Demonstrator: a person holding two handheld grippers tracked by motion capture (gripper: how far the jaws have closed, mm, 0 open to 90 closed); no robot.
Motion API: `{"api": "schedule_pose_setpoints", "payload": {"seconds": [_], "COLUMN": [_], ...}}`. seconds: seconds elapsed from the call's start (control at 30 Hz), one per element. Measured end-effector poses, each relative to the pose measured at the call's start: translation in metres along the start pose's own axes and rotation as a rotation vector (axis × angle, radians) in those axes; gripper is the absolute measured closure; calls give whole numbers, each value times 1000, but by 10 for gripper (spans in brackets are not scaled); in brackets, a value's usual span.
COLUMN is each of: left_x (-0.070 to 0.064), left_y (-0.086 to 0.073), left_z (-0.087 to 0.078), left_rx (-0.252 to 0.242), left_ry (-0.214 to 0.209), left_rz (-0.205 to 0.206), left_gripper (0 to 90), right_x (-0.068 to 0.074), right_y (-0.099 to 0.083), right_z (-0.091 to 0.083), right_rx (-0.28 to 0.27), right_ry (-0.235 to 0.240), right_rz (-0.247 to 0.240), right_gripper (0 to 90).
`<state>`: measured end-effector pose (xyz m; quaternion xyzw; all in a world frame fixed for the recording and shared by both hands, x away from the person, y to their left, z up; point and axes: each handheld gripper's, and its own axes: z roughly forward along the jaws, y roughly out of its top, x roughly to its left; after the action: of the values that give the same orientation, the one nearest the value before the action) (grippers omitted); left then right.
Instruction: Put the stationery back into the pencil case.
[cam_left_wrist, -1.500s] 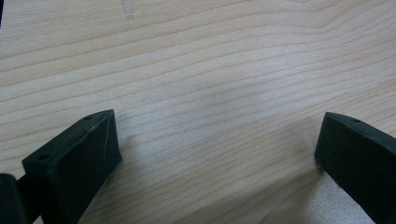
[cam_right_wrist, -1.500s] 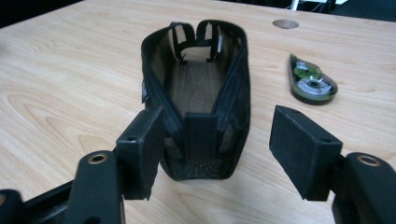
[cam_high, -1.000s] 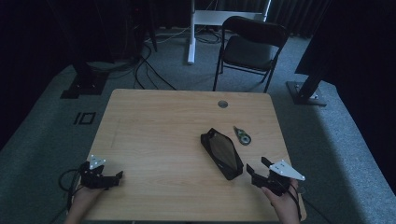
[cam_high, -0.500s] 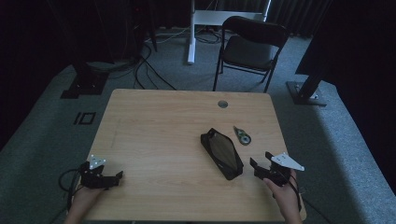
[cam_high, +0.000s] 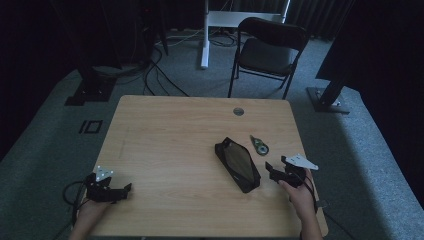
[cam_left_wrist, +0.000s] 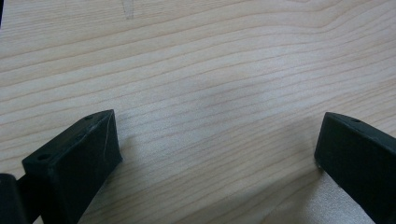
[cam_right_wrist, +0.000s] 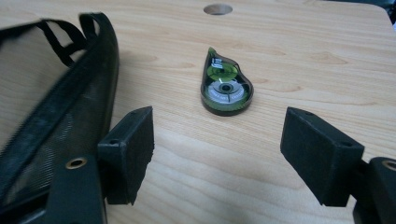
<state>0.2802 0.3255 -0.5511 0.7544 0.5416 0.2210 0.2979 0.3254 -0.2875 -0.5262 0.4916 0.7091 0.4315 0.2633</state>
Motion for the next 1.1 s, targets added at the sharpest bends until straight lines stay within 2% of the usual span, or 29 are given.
{"api": "schedule_pose_setpoints", "payload": {"seconds": [0.13, 0.2, 0.43, 0.67, 0.77, 0.97, 1.1], "left_x": [0, 0, 0, 0, 0, 0, 0], "left_y": [0, 0, 0, 0, 0, 0, 0], "left_z": [0, 0, 0, 0, 0, 0, 0], "left_rx": [0, -2, -1, -1, -1, -2, -2], "left_ry": [0, 0, 0, 0, 0, 0, 0], "left_rz": [0, -2, -1, -2, -2, -2, -2], "left_gripper": [1, 1, 1, 1, 1, 1, 1], "right_x": [-2, -4, -8, -16, -16, -15, -13], "right_y": [3, 5, 12, 22, 25, 32, 37], "right_z": [7, 14, 31, 50, 58, 73, 81], "right_rx": [11, 22, 55, 69, 81, 95, 106], "right_ry": [6, 14, 13, 20, 20, 25, 23], "right_rz": [1, 19, -2, 11, -3, 2, -5], "right_gripper": [253, 253, 265, 263, 261, 210, 211]}}
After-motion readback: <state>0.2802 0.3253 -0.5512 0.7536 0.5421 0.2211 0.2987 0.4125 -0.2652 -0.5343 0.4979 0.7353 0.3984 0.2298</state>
